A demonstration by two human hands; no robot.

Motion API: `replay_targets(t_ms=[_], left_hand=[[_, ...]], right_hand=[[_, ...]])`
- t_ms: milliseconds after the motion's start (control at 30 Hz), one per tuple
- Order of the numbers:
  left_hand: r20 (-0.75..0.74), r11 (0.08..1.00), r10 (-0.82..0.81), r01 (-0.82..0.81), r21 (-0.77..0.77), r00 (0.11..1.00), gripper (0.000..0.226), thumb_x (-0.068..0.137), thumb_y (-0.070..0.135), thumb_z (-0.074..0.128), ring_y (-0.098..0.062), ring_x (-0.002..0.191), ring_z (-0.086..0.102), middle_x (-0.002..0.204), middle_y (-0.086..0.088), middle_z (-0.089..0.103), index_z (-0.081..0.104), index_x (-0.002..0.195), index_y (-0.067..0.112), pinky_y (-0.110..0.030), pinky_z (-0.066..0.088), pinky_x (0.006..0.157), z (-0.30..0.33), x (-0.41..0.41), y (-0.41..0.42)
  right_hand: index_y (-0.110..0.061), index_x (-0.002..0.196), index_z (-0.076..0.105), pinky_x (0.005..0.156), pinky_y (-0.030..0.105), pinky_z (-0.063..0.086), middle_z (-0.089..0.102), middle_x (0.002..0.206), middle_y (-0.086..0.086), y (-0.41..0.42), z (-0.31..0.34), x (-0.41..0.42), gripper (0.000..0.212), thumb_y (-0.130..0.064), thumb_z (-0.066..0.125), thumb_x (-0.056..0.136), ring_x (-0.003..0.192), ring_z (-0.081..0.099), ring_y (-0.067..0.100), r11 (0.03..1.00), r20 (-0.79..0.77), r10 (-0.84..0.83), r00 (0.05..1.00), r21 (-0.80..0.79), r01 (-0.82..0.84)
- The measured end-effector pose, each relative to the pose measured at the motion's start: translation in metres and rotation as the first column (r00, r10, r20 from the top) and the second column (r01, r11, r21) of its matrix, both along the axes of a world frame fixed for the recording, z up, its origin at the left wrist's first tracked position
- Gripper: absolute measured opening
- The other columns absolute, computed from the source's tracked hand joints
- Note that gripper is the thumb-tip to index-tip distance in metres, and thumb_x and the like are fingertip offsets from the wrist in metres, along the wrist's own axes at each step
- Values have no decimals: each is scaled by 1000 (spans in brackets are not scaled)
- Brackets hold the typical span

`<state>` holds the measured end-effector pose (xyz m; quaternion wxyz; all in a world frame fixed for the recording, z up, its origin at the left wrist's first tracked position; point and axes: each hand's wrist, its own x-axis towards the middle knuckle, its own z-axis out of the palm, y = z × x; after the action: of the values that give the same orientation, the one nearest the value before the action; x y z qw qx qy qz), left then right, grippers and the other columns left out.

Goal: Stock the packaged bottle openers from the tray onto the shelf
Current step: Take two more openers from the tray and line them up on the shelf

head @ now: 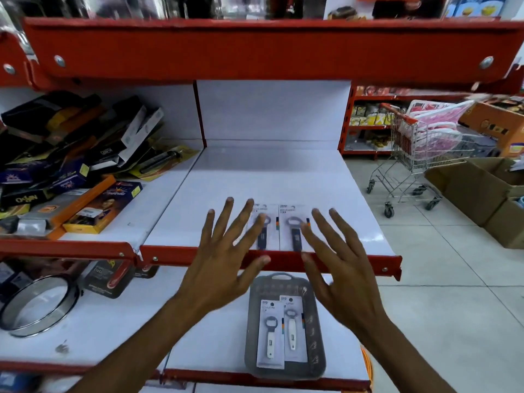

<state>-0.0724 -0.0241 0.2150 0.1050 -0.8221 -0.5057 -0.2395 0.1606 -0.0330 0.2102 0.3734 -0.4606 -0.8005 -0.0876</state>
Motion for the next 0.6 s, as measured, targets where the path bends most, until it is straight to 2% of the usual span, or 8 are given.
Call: replay_targets(t_ms=[100, 133, 200, 267, 367, 433, 500, 600], left_hand=[[16, 981, -136, 132, 139, 991, 54, 92, 42, 58, -31, 144, 36, 151, -11, 45, 52, 139, 16, -50, 33, 116, -50, -3, -31], [8, 972, -193, 190, 140, 981, 47, 90, 37, 61, -29, 137, 46, 143, -10, 55, 59, 131, 15, -47, 41, 111, -70, -3, -39], [-26, 969, -249, 249, 0, 968, 44, 87, 35, 63, -21, 125, 54, 132, -5, 65, 59, 127, 18, -42, 51, 103, -111, -2, -49], [-82, 939, -226, 195, -285, 971, 57, 83, 43, 63, -16, 125, 54, 137, 1, 60, 49, 135, 24, -33, 52, 103, -138, 3, -48], [-104, 720, -176, 56, -692, 979, 86, 86, 49, 63, -20, 148, 24, 164, 1, 20, 17, 153, 23, -32, 26, 120, -168, 12, -23], [-134, 605, -191, 9, -796, 972, 106, 80, 50, 72, -24, 151, 15, 166, -3, 8, 4, 155, 17, -35, 21, 121, -183, 21, 3], [-160, 531, -207, -26, -847, 965, 121, 69, 48, 82, -30, 148, 24, 164, -9, 16, 4, 154, 12, -39, 31, 118, -190, 32, 32], [-200, 481, -227, -69, -874, 953, 131, 53, 50, 91, -33, 138, 40, 157, -10, 32, 12, 150, 13, -43, 43, 111, -204, 44, 62]], right_hand=[[-19, 124, 58, 108, 39, 40, 59, 134, 7, -28, -56, 19, 43, -21, 67, 81, 130, 48, 25, 985, 84, 76, 994, 151, -88], [-20, 120, 57, 104, 38, 44, 65, 127, 6, -31, -78, 25, 47, -20, 72, 76, 123, 52, 23, 989, 124, 82, 989, 112, -96], [-23, 118, 55, 95, 38, 52, 71, 118, 4, -32, -122, 32, 57, -20, 80, 67, 114, 58, 21, 994, 174, 79, 982, -90, -64], [-26, 121, 55, 92, 41, 57, 70, 120, 2, -25, -151, 30, 63, -23, 83, 64, 110, 64, 22, 930, 234, 78, 969, -366, 14], [-23, 139, 41, 112, 41, 39, 49, 145, 4, -1, -181, 20, 68, -32, 71, 78, 132, 49, 26, 729, 320, 105, 942, -669, 146], [-18, 146, 24, 115, 43, 35, 35, 154, 8, 22, -196, 12, 88, -42, 72, 76, 138, 39, 29, 604, 373, 165, 913, -770, 206], [-15, 147, 17, 111, 45, 41, 34, 153, 11, 49, -206, 2, 108, -47, 80, 65, 135, 42, 31, 525, 388, 226, 893, -821, 224], [-14, 148, 11, 113, 45, 36, 24, 156, 10, 77, -216, -7, 131, -50, 88, 49, 142, 29, 32, 507, 406, 298, 864, -834, 217]])
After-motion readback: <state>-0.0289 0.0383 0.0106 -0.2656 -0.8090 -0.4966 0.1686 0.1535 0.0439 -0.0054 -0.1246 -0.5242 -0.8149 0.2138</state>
